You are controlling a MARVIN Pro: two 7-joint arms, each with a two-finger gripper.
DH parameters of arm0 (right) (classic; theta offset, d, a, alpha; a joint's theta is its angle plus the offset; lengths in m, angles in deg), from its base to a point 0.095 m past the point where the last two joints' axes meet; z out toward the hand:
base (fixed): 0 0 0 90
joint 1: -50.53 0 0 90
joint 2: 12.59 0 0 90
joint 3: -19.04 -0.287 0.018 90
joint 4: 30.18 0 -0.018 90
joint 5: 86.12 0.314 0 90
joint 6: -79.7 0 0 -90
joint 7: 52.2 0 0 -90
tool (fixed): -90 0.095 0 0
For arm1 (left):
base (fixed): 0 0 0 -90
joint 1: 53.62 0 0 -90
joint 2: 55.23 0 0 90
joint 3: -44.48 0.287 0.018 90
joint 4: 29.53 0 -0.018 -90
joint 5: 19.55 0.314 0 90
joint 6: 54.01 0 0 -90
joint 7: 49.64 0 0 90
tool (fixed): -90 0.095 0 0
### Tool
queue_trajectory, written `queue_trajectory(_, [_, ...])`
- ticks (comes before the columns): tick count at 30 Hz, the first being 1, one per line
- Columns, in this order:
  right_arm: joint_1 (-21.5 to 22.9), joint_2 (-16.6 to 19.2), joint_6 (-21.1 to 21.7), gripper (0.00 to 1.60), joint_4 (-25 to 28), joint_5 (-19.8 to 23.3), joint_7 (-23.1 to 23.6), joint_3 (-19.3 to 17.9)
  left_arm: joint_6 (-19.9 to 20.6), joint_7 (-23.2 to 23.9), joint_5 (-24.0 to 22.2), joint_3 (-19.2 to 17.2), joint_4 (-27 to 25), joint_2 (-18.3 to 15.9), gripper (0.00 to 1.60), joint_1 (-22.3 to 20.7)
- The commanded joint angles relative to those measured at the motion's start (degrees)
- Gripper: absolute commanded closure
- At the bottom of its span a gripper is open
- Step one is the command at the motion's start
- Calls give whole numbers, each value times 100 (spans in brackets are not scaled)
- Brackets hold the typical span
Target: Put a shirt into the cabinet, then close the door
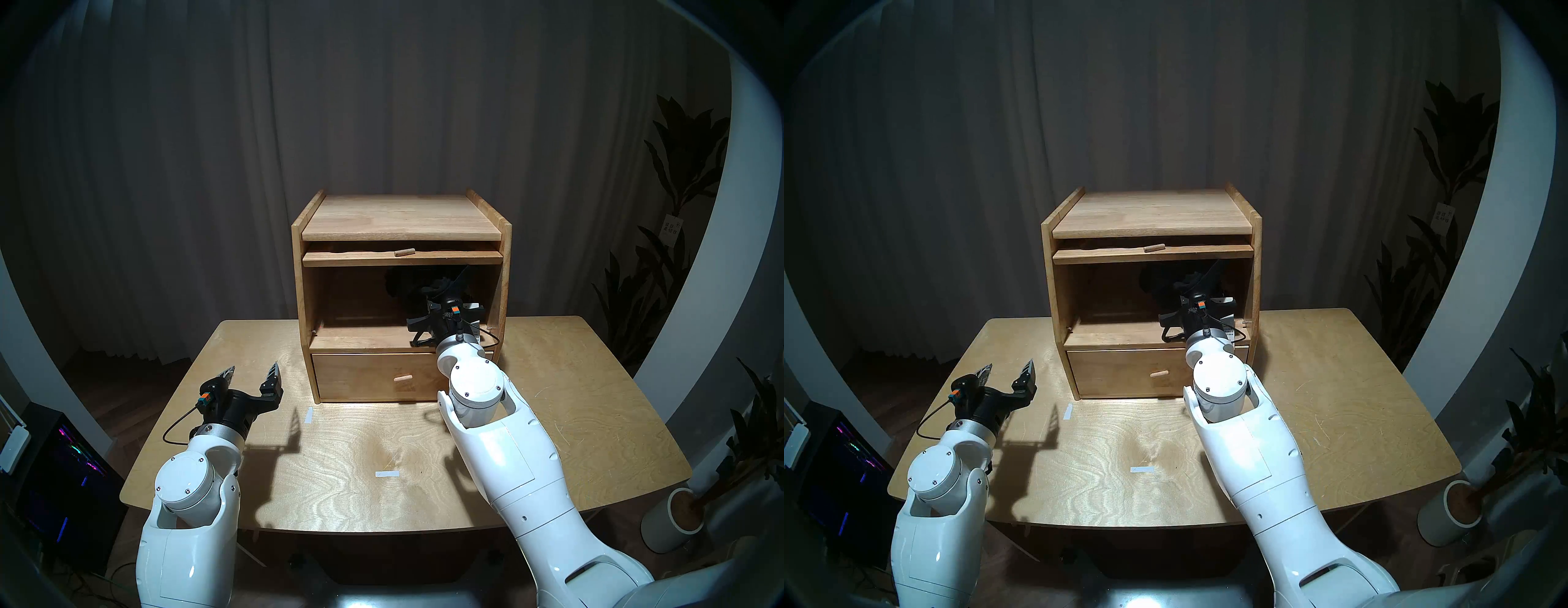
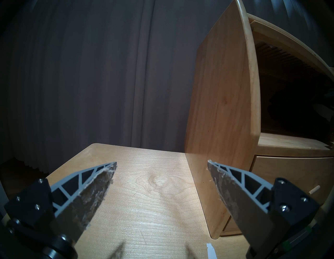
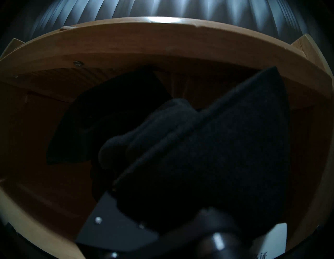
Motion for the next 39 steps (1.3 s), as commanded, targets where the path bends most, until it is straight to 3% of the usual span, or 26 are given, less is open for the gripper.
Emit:
queue_trajectory(1, [636, -184, -666, 160, -388, 214, 94, -115, -30, 7, -5, -11, -132, -9, 0, -33])
queue_trajectory(3, [777, -265, -751, 160, -582, 331, 116, -158, -29, 7, -5, -11, -133, -9, 0, -32])
queue_trajectory(7, [948, -475, -466, 160, -761, 425, 181, -246, -29, 7, -5, -11, -133, -9, 0, -32])
queue_trajectory(13, [1219, -730, 315, 160, -824, 469, 96, -286, -30, 7, -4, -10, -124, -10, 0, -37])
queue_trajectory(24, [1719, -766, 1684, 160, -1087, 79, -275, -72, -27, 6, -5, -12, -142, -9, 0, -27])
queue_trajectory(29, [1747, -749, 1623, 160, -1400, -60, -405, 29, -23, 5, -6, -13, -153, -8, 0, -21])
queue_trajectory(31, [1715, -714, 1443, 160, -1418, -151, -440, 120, -22, 5, -6, -13, -154, -8, 0, -21])
queue_trajectory(36, [1616, -684, 1511, 160, -1338, -216, -480, 204, -20, 4, -6, -13, -157, -8, 0, -19])
queue_trajectory(37, [1564, -699, 1566, 15, -1277, -189, -501, 181, -19, 4, -6, -13, -158, -8, 0, -19])
queue_trajectory(38, [1480, -661, 1504, 0, -1190, -205, -489, 210, -19, 4, -6, -13, -158, -8, 0, -18])
queue_trajectory(39, [1380, -672, 1587, 0, -1086, -207, -549, 203, -18, 4, -6, -13, -159, -8, 0, -18])
